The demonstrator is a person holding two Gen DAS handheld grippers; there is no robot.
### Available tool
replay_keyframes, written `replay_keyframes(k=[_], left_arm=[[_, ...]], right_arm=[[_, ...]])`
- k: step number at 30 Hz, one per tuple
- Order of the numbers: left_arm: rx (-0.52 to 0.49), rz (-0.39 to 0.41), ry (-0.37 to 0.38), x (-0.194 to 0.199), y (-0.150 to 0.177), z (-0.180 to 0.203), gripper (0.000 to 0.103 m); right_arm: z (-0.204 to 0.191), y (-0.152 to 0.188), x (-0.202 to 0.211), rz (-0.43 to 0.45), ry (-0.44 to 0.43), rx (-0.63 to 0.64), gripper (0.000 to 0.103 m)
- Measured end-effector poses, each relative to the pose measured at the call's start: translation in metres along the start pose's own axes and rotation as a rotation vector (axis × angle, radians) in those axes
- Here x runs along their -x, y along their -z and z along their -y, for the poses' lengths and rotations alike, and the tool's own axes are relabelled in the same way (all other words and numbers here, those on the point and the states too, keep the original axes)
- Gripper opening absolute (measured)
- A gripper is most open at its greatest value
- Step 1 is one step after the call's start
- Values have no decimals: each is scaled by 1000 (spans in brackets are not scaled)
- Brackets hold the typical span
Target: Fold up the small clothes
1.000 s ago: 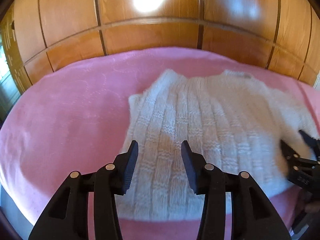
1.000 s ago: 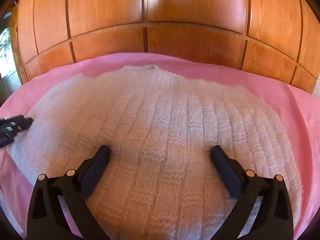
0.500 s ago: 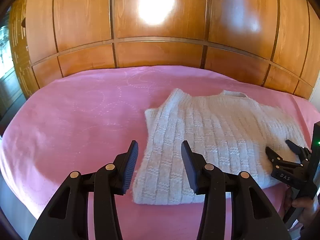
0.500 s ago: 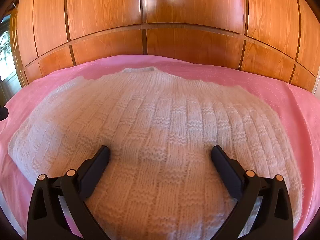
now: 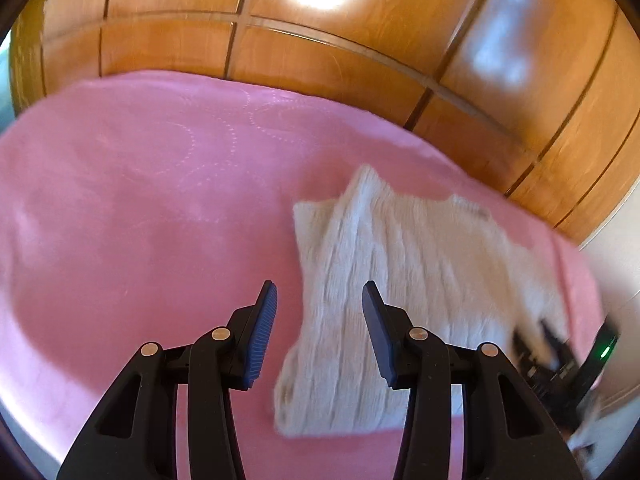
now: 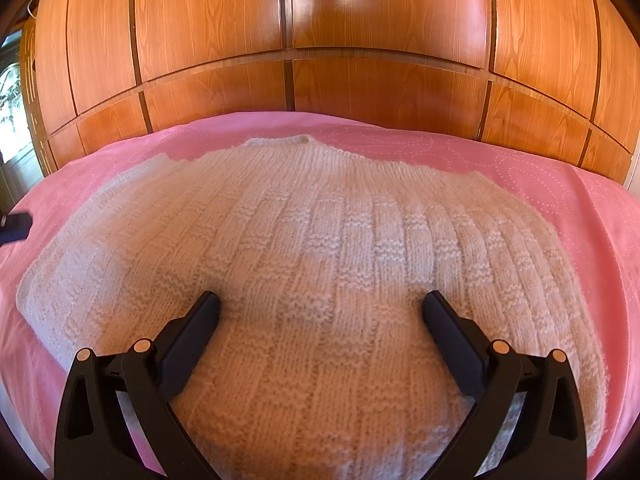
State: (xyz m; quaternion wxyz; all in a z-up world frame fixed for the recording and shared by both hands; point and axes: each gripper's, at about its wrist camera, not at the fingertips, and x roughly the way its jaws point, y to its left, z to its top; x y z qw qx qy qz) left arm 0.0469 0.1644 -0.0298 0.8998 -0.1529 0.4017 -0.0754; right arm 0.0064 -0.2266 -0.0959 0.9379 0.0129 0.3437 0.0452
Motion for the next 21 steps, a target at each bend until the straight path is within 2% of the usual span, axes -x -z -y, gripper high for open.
replay_keyframes(k=[4,8,10,11,12,15,18,21], left_arm=[[1,-34,29,-27,-22,1,44],[-10,-131,74,-66,-33,11,44],[-30,-151,18,-86,-36,17,44],[-31,-173,-9,-99,-35,19,30],[-26,-169,-22,-103,-34,20,5],[-7,-48,-70,-83,-24,23,5],[24,-47,-158,-91,-5,15,5],[-54,-27,-235,-96,3,31,5]], right_arm=[[0,0,0,0,0,-1,101],[0,0,0,0,1,-1,101],[0,0,0,0,1,-1,101],[0,0,0,1,1,-1,101],[0,0,0,1,1,-2,101],[0,0,-1,1,-2,-4,101],[-1,-1,-2,2,-2,-7,101],[0,-2,-1,1,-6,-12,101]])
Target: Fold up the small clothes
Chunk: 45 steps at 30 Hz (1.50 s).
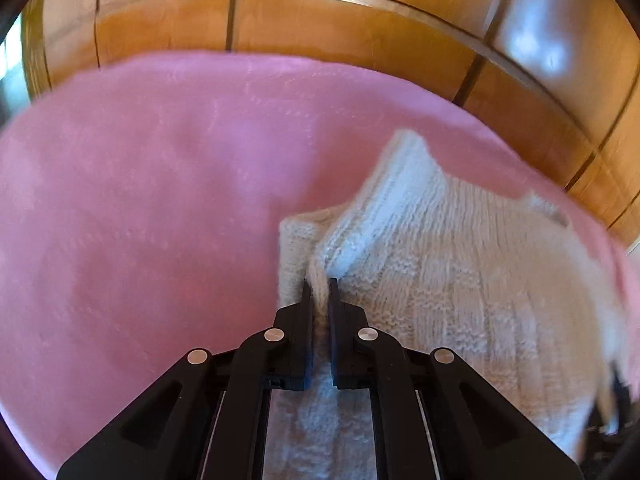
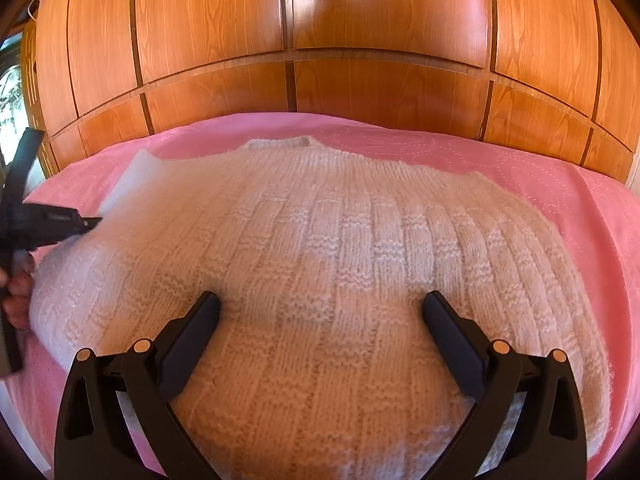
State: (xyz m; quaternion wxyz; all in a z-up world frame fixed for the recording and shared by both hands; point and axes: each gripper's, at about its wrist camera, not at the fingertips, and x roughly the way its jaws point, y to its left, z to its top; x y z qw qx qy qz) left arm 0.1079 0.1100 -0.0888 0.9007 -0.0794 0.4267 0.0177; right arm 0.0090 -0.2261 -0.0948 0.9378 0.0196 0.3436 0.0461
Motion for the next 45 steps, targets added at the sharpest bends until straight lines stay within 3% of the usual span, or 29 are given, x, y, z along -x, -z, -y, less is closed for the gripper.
replay_keyframes(k=[3,6,8,11,15,18,20,21,24,29,31,34,36,39,45], left_arm=[[-46,-1,-64,7,-2,11,14],[-13,47,-38,30,-2,9,26],[-15,88,-17,47,1,9,32],[-67,144,66,76,15,21,41],[-152,152,206,99,42,50,43],[-189,111,298,100,56,74,43],[-215,86,310,94,60,90,43],[-229,67,319,91,64,97,43],[-258,18,291,72,72,109,43],[-254,6,275,59,77,112,44],[-250,0,271,58,75,112,44],[-249,-5,271,59,74,111,44],[-243,-9,277,58,73,110,44],[-219,-18,299,52,69,108,44],[-125,-51,421,52,59,85,44]], right_arm=[[4,-5,3,-16,-28,-12,101],[17,-16,14,-41,-85,-47,101],[35,-23,29,-11,-96,-96,101],[88,-32,51,27,-72,-223,101],[158,-28,54,16,-5,-385,101],[189,-16,35,-66,-42,-488,101],[198,-6,24,-114,-124,-552,95],[198,-1,19,-136,-159,-570,84],[190,5,15,-153,-195,-558,67],[178,4,10,-177,-211,-494,64],[174,-1,7,-210,-241,-504,33],[160,-13,19,-238,-273,-460,29],[146,-30,31,-233,-385,-451,29],[121,-58,53,-176,-474,-419,27],[21,-115,63,-127,-603,-279,23]])
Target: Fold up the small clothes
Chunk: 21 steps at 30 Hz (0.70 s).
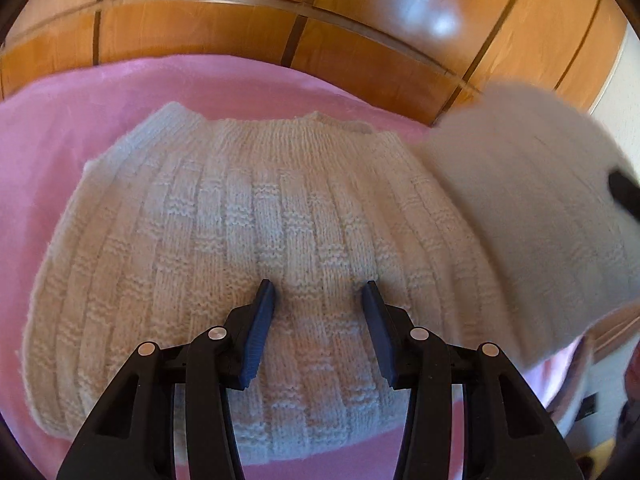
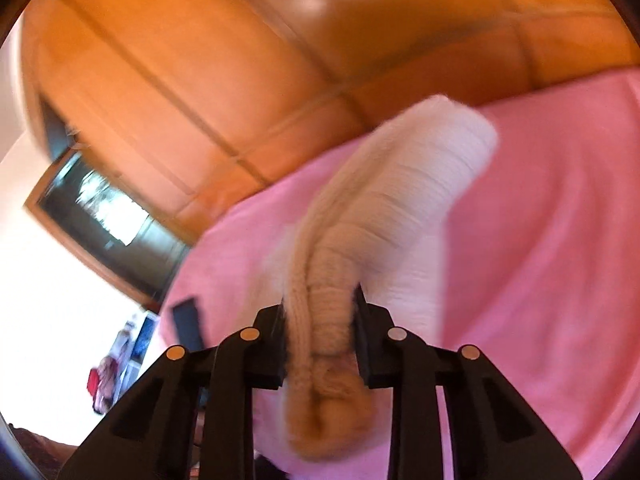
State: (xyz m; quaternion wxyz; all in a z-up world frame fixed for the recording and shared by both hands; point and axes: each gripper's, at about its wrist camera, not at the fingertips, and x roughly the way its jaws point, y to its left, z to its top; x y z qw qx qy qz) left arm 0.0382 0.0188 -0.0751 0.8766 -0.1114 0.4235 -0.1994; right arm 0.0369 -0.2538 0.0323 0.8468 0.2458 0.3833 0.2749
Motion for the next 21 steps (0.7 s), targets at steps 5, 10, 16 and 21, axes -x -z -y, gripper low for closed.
replay_keyframes(k=[5,10,16,21], left_arm=[[128,57,104,43,-8,-47,44],[285,105,119,85,-9,-123,44],[339,92,172,97,-2,-147,44],[344,32,315,74,-7,-118,59]], right_arm=[[-61,-9,-72,-61,-56,69,14],[-89,2,-140,-162,-5,105,0],[-89,11,-119,-130,-16,167,10],[-66,27,-63,-31,70,156,47]])
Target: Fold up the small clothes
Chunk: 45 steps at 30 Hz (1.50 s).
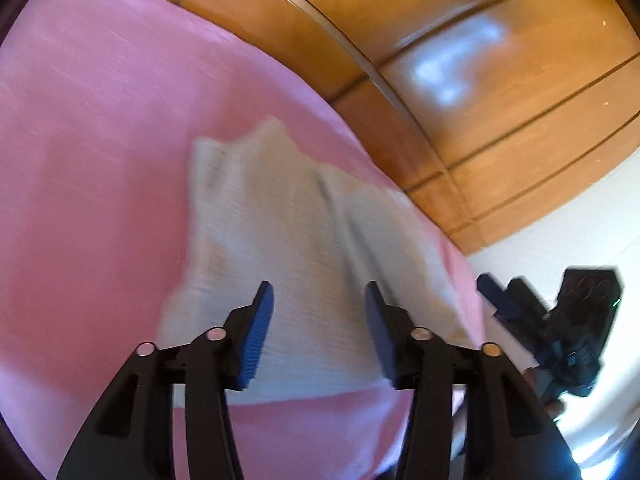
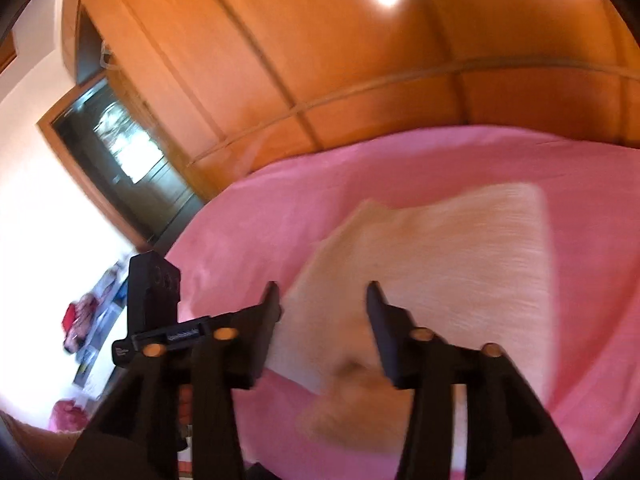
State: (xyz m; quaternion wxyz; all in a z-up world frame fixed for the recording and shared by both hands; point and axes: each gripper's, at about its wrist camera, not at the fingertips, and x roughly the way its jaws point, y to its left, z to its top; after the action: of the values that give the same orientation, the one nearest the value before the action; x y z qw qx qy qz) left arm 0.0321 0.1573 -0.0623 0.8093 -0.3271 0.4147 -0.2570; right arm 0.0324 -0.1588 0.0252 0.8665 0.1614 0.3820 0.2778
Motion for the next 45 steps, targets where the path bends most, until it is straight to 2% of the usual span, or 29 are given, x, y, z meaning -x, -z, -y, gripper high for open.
replay_keyframes(k=[1,3,7,13,14,15,17,18,23,26,27,31,33,34,36,38,39,40,43,45], left_arm=[[24,-10,35,-6,1,3,68],[65,-27,100,-18,1,9,72],[131,-62,167,-44,-5,18,83],[130,-129,123,-82,-6,38,83],[120,-134,117,-87,-6,42,68],[90,-148,97,-94,-7,50,46],[4,-127,32,-93,-9,65,23],[-25,-110,21,-90,-10,70,20],[-191,-24,-25,-46,-31,103,18],[-297,23,-99,-12,-41,107,18],[-324,30,-150,-5,-42,101,18],[-288,4,-345,-15,-48,47,18],[-241,-40,-414,-28,-47,15,18],[-208,-56,-409,-32,-45,2,18],[-187,-26,-380,-31,-39,-4,21],[-197,-2,-398,-27,-37,2,24],[-205,15,-411,-23,-36,6,30],[-213,42,-425,-19,-35,10,34],[-257,136,-467,-3,-33,23,34],[-271,171,-479,5,-31,25,34]], right_arm=[[8,5,9,10,21,-13,51],[25,16,26,31,79,-38,60],[51,40,38,27,145,-84,60],[63,61,31,20,179,-97,63],[62,60,27,15,175,-96,63],[63,62,23,9,170,-99,63],[65,65,19,1,153,-98,63],[62,65,18,1,138,-96,63],[32,54,8,28,23,-65,65],[8,49,-15,8,-36,-24,65],[0,49,-31,-16,-57,-14,66],[-14,56,-83,-109,-82,-16,65],[-21,61,-104,-142,-54,21,64],[-22,62,-105,-148,-42,36,65],[-25,58,-101,-159,-47,57,65],[-21,51,-91,-171,-54,47,64],[-19,45,-84,-163,-54,43,64],[-19,39,-77,-138,-52,44,65],[-15,15,-53,-41,-24,41,66],[-12,-6,-55,9,35,48,66]])
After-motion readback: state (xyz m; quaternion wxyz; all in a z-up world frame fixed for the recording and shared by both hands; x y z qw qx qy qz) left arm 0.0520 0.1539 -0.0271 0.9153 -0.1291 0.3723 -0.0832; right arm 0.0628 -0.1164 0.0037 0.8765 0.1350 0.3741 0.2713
